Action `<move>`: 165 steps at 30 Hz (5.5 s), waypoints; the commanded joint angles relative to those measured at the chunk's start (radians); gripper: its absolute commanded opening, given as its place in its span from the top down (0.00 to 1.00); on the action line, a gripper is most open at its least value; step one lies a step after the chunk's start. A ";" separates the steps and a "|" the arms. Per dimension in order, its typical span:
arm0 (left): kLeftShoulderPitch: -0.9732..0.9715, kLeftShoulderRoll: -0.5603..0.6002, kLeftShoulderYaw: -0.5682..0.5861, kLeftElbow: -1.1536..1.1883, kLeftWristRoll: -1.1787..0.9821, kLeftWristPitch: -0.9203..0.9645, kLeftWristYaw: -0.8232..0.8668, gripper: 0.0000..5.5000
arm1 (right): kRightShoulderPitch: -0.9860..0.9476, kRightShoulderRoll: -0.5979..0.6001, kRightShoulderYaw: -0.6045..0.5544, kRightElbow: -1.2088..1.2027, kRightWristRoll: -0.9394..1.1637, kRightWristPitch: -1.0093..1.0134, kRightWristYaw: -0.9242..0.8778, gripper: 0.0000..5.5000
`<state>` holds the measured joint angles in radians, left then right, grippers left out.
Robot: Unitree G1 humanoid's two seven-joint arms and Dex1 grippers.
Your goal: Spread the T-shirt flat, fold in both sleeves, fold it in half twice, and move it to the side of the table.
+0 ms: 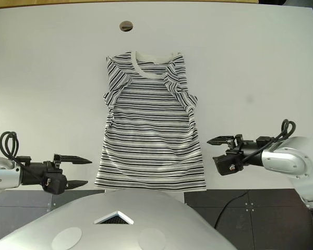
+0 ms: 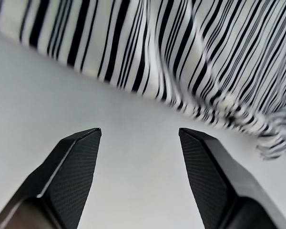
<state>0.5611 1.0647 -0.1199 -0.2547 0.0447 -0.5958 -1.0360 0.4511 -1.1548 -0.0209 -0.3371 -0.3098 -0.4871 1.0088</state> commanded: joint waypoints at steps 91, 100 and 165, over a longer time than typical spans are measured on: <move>-0.808 -0.625 -0.013 0.443 -0.387 0.930 0.384 0.98 | -0.744 0.546 0.218 0.406 0.537 0.760 -0.200 0.84; -0.961 -0.749 0.092 0.818 -0.292 0.810 0.573 0.98 | -0.885 0.674 0.162 0.762 0.419 0.632 -0.385 0.75; -0.396 -0.298 -0.122 0.353 0.060 0.566 0.222 0.98 | -0.235 0.254 0.274 0.114 0.314 0.486 0.023 0.98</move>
<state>0.0889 0.7208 -0.2225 0.0360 0.0622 -0.0878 -0.7799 0.1655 -0.8499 0.2532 -0.2053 -0.0016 -0.0289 0.9868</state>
